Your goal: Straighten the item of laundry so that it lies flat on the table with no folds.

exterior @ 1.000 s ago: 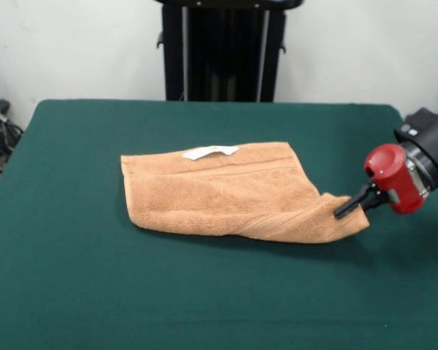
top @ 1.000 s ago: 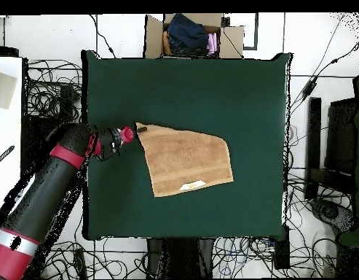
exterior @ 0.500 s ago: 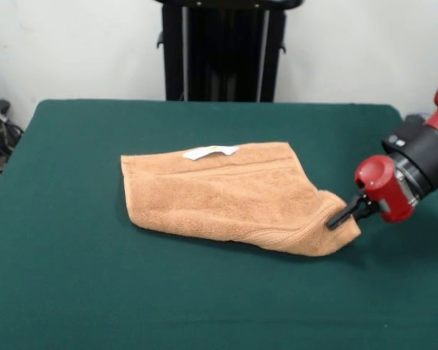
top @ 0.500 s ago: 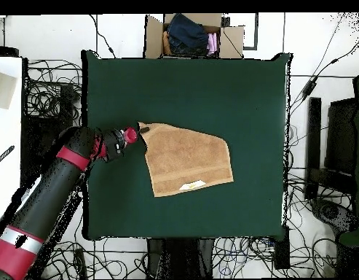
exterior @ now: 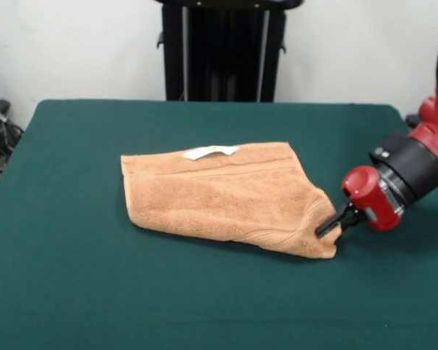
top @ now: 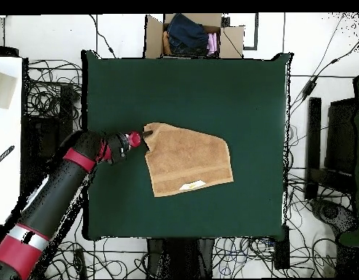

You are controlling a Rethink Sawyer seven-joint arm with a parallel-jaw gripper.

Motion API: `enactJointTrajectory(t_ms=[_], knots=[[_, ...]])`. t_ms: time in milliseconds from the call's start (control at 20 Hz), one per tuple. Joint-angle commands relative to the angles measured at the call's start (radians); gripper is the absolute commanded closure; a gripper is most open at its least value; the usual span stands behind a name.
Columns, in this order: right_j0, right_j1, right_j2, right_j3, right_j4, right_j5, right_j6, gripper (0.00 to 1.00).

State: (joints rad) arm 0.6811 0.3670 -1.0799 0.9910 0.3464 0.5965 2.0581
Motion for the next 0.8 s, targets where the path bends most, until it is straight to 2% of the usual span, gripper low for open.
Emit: enactJointTrajectory(t_ms=[50, 100, 150, 500, 800], knots=[[0.001, 0.080, 0.056, 0.025, 0.051, -0.034, 0.354, 1.00], [0.001, 0.081, 0.053, 0.024, 0.048, -0.035, 0.359, 1.00], [0.000, 0.081, 0.052, 0.021, 0.040, -0.039, 0.367, 0.00], [0.009, 0.095, 0.031, 0.026, 0.047, -0.034, 0.403, 0.00], [-0.009, 0.083, 0.066, 0.005, 0.062, 0.015, 0.385, 0.00]])
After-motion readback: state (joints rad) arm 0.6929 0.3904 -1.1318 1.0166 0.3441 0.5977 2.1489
